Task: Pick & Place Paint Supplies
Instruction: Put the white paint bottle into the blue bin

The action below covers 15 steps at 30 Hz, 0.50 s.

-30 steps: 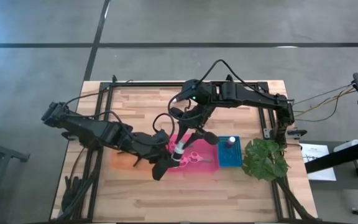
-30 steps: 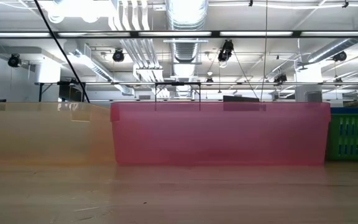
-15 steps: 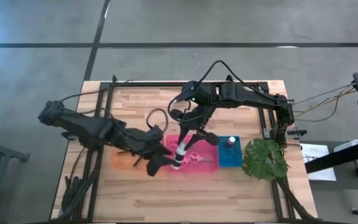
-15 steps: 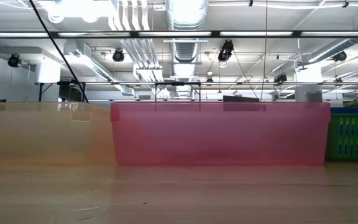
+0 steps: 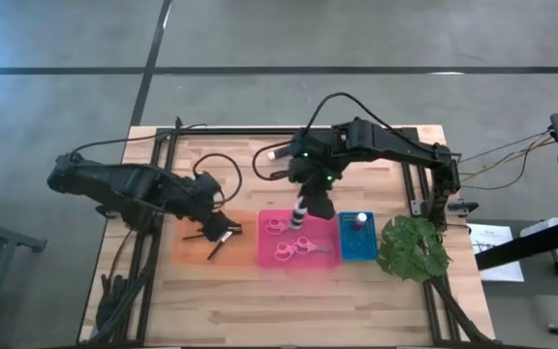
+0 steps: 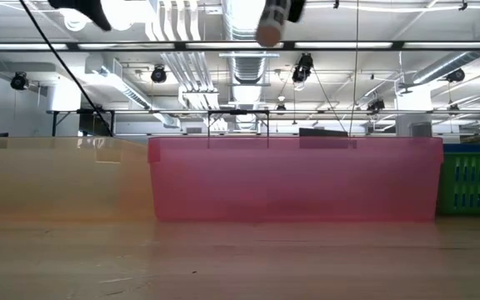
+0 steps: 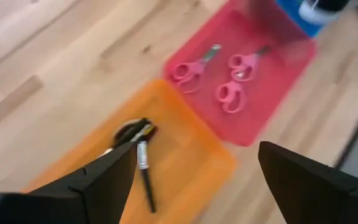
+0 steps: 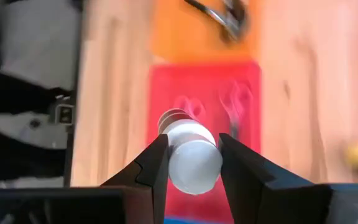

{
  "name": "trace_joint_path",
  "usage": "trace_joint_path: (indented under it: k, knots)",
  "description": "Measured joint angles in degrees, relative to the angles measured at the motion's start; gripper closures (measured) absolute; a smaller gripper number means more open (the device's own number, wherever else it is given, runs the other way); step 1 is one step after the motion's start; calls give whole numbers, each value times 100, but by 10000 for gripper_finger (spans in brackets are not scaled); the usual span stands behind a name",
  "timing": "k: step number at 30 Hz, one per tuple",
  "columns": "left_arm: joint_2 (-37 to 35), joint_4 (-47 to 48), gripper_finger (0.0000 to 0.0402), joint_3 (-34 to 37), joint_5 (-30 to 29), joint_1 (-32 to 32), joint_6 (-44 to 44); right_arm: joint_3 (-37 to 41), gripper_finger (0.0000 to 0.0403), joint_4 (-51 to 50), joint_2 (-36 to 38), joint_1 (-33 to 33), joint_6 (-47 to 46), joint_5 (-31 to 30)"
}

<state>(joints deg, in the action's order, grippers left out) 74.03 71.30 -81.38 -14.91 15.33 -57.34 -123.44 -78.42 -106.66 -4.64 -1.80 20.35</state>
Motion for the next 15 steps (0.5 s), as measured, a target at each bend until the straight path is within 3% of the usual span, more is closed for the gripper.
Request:
trace_joint_path:
  k: [8, 15]
  knots:
    - [-116, 327, 55, 521, -120, -706, 92, 872, 296, -333, 382, 94, -2336, -916]
    - [-383, -86, 55, 978, -266, -874, 345, 2195, 296, 4, 1029, 824, -4256, -1798]
